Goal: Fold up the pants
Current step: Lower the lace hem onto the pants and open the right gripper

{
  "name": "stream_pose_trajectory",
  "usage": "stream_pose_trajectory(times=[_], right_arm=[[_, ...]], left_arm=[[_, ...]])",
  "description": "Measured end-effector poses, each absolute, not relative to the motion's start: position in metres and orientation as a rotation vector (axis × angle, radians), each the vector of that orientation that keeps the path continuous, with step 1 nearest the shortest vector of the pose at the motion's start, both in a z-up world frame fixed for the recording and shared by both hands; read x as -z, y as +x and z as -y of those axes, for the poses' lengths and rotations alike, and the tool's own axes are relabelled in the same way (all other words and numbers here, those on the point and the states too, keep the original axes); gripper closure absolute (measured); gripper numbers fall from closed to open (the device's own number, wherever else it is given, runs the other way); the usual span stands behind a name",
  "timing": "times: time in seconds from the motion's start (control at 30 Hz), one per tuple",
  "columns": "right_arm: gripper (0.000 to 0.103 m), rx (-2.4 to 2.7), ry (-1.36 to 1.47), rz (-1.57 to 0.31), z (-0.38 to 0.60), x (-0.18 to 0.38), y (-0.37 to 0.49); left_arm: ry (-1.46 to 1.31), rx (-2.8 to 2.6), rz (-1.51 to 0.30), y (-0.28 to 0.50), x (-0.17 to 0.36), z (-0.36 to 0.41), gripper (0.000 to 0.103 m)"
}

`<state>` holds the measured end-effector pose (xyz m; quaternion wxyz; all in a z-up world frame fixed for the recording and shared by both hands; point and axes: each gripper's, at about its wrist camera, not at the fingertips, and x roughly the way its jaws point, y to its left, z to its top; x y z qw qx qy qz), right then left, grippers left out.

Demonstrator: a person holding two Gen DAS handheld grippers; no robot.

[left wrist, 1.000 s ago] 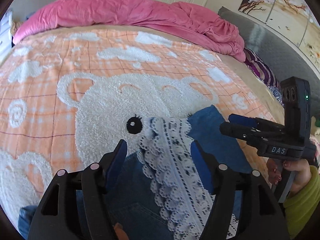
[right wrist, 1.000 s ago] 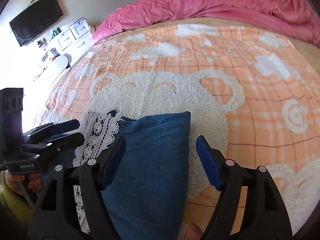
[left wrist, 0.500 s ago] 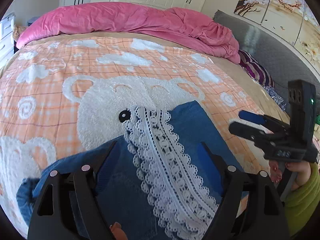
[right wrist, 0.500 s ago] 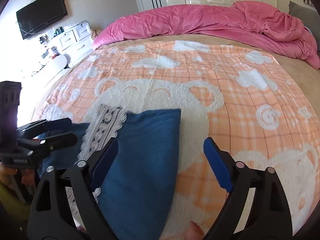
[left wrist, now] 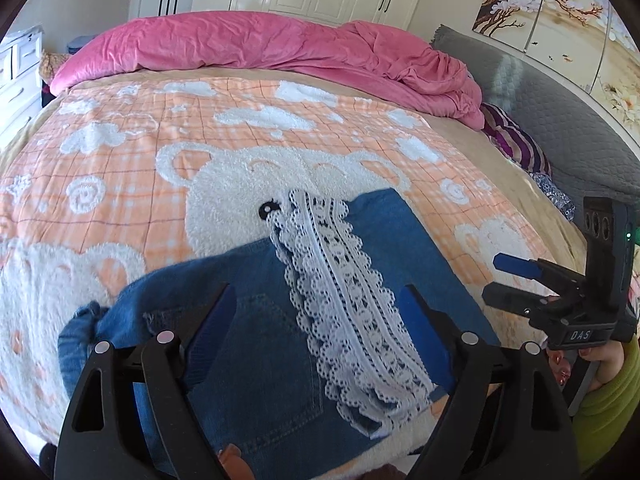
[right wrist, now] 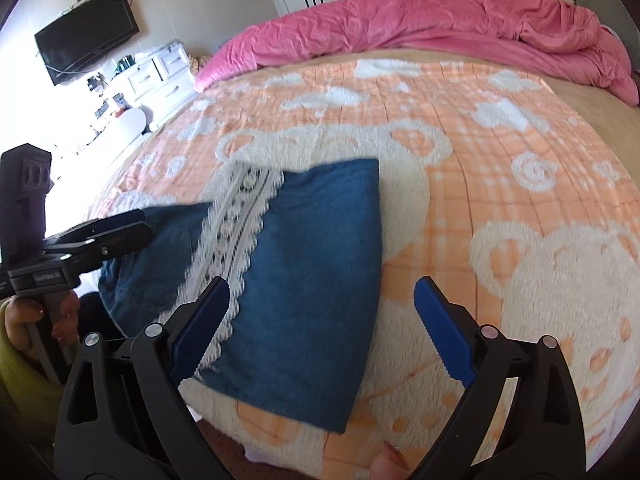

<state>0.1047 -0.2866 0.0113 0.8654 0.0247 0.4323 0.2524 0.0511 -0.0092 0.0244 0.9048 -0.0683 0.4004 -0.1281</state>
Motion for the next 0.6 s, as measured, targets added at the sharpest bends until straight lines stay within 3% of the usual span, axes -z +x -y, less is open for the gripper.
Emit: stream_pose_trajectory(times=[0.33, 0.6], right_arm=[[0.015, -0.51, 0.09, -0.963, 0.295, 0.003, 0.097], [0.015, -0.526, 0.081, -1.004, 0.291, 0.012, 0.099]], left_arm=[[-0.209, 0.3, -0.898, 0.029, -0.004, 0.003, 0.021], [-0.4, 0.394, -1.005, 0.016, 0.026, 0.002, 0.033]])
